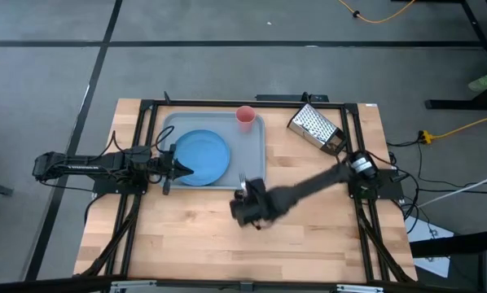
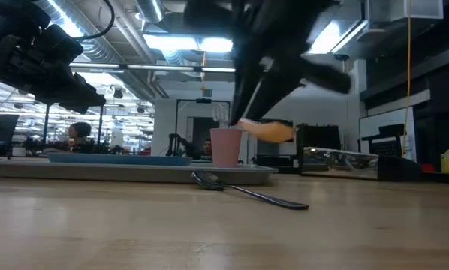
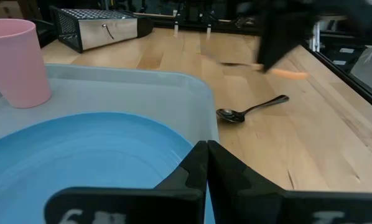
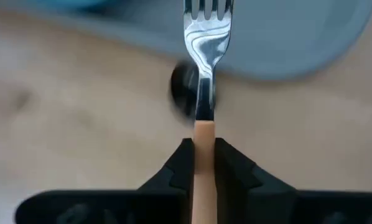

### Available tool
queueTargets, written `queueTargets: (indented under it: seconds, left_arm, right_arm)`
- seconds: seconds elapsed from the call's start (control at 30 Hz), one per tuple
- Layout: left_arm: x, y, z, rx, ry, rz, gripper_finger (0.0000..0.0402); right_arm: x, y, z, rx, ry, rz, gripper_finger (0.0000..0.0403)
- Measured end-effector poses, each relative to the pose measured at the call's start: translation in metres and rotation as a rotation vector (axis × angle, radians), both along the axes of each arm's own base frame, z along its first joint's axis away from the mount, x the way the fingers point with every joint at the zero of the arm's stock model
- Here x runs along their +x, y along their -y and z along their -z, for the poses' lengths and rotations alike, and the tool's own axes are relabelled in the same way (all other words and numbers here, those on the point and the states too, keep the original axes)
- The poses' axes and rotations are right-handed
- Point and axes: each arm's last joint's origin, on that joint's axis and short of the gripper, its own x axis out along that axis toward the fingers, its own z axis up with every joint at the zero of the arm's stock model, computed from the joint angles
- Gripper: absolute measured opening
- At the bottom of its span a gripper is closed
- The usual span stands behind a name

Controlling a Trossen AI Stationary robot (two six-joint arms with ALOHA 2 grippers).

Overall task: Pick and place plate/cup/fork/spoon on tray
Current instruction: Put the orange fork to the right of the plate on the serving tray

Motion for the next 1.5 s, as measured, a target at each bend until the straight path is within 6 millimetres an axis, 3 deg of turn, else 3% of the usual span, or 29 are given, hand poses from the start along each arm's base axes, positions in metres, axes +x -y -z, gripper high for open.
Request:
queueTargets:
  seconds: [0.23, 0.37, 0.53, 0.87, 1.23, 1.4, 1.5]
  left_arm:
    - [0.000, 0.000, 0.000, 0.000, 0.000, 0.000, 0.0000]
    - [0.000, 0.000, 0.000, 0.000, 0.001, 0.000, 0.0000]
    - [0.000, 0.000, 0.000, 0.000, 0.000, 0.000, 0.0000]
    - [0.000, 0.000, 0.000, 0.000, 0.001, 0.000, 0.0000]
    - [0.000, 0.000, 0.000, 0.000, 0.001, 0.000, 0.0000]
    - [0.000, 0.000, 0.000, 0.000, 0.000, 0.000, 0.0000]
    - [0.000, 0.000, 0.000, 0.000, 0.001, 0.000, 0.0000]
  right_arm:
    - [0.023, 0.084, 0.001, 0.050, -0.072, 0.011, 0.0041]
    - [0.025, 0.129, 0.001, 0.051, -0.091, 0.121, 0.0041]
    - [0.024, 0.168, 0.004, 0.102, -0.101, 0.197, 0.0041]
    - [0.017, 0.188, 0.029, 0.121, -0.090, 0.242, 0.0041]
    - [0.020, 0.202, 0.037, 0.064, -0.085, 0.210, 0.0042]
    - [0.018, 0.203, 0.038, 0.060, -0.104, 0.225, 0.0095]
    - [0.018, 0.203, 0.039, 0.061, -0.106, 0.231, 0.0103]
